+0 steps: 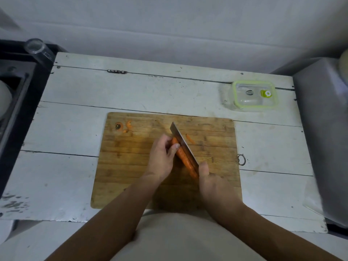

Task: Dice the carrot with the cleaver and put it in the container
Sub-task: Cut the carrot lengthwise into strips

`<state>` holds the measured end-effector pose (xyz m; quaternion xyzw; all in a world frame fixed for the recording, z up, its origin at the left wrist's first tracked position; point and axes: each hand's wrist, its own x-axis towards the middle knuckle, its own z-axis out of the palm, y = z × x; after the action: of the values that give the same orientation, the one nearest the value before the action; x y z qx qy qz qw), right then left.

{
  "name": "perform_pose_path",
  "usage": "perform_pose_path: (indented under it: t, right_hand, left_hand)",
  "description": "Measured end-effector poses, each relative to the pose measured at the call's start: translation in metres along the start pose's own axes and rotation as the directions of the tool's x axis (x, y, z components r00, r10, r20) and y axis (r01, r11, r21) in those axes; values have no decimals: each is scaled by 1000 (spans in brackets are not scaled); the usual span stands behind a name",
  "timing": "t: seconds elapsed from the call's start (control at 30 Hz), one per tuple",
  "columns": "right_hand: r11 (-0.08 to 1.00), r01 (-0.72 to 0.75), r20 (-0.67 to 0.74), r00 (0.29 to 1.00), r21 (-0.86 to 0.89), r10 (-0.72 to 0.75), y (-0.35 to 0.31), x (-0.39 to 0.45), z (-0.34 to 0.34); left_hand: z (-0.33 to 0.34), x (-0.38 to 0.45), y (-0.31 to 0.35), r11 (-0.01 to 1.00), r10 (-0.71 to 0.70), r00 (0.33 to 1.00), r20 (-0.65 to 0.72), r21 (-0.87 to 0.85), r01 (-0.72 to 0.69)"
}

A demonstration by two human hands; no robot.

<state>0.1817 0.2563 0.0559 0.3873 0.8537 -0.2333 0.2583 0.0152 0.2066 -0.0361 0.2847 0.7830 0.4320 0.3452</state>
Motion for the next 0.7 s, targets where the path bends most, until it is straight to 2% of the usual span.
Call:
perform_pose_path:
  t: [0.37, 0.53, 0.7]
  right_hand:
    - [999, 29, -81, 996, 15, -28, -2, 21, 5]
    - [1000, -15, 23, 1000, 10, 15, 19, -20, 11]
    - [1000, -17, 13, 1000, -4, 17, 16, -11, 16]
  left_hand:
    - [0, 1, -3, 1000, 1, 1000, -10, -5, -1]
    - [1, 2, 0, 1000, 11, 999, -41, 24, -10]
    - [1, 1, -2, 1000, -1, 999, -32, 26, 2]
